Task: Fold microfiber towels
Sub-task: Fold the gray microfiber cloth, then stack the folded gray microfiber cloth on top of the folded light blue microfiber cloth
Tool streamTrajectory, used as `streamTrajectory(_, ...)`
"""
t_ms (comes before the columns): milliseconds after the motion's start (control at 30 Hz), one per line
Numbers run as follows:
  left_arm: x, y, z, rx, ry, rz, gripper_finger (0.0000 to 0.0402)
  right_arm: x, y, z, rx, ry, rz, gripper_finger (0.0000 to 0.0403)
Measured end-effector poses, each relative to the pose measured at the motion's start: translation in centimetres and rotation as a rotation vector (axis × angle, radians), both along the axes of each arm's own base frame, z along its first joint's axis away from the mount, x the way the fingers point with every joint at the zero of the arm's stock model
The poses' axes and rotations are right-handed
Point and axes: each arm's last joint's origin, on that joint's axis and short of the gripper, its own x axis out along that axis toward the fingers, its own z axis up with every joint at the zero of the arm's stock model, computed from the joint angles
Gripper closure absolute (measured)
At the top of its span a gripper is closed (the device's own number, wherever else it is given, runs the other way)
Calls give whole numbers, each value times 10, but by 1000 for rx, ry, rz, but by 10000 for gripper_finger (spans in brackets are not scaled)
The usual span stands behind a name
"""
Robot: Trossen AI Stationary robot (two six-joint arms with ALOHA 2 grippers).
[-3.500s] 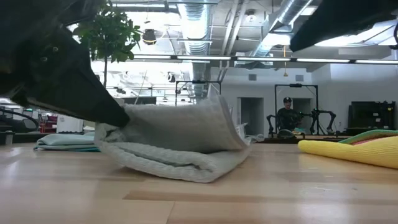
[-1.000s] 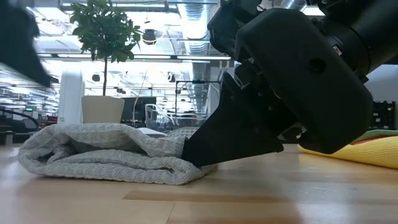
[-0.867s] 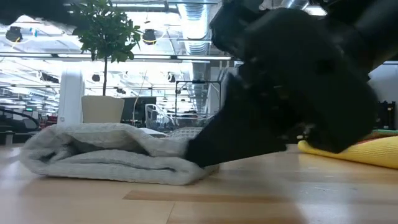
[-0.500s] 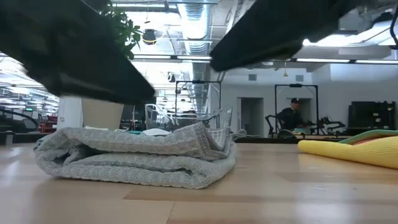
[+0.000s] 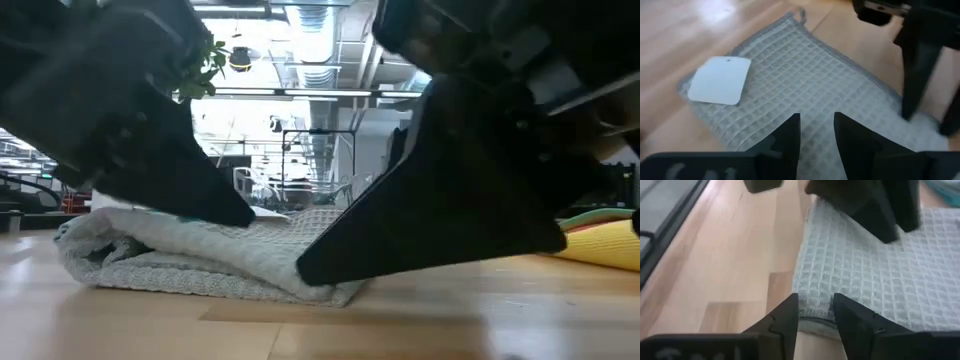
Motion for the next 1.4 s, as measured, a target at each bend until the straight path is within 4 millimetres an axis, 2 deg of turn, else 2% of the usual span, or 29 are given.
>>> streamTrajectory(133, 0, 2, 1, 6, 10, 2, 305, 2, -4, 3, 20, 20, 2, 263)
streamTrajectory(267, 1, 2, 35, 61, -40, -17, 319, -2, -9, 8, -29, 81, -8, 269)
streamTrajectory(400, -5, 11, 61, 157, -38, -18, 331, -4, -17, 17, -103, 124, 6, 270)
streamTrajectory(500, -9, 20, 88, 144, -77, -2, 335, -8, -23, 35, -142, 149, 13, 269)
streamTrajectory(600, -11, 32, 107, 55, -91, 20, 331, -16, -33, 55, -160, 187, -39, 266)
streamTrajectory(667, -12, 43, 113, 13, -40, -3, 318, -23, -40, 66, -160, 221, -84, 259)
streamTrajectory(800, -11, 52, 110, -106, 77, -50, 269, -32, -60, 89, -194, 282, -124, 224)
streamTrajectory(900, -13, 49, 106, -245, 162, -121, 223, -29, -77, 106, -187, 278, -120, 185)
streamTrajectory(1000, -20, 41, 104, -321, 165, -85, 185, -18, -100, 116, -165, 261, -124, 151)
streamTrajectory(1100, -31, 28, 103, -344, 120, -30, 162, -1, -123, 110, -162, 258, -130, 135)
streamTrajectory(1267, -46, 4, 99, -369, -28, 55, 155, 31, -144, 81, -104, 222, -16, 132)
streamTrajectory(1400, -53, -10, 82, -375, -77, 116, 154, 43, -165, 57, -115, 262, -7, 132)
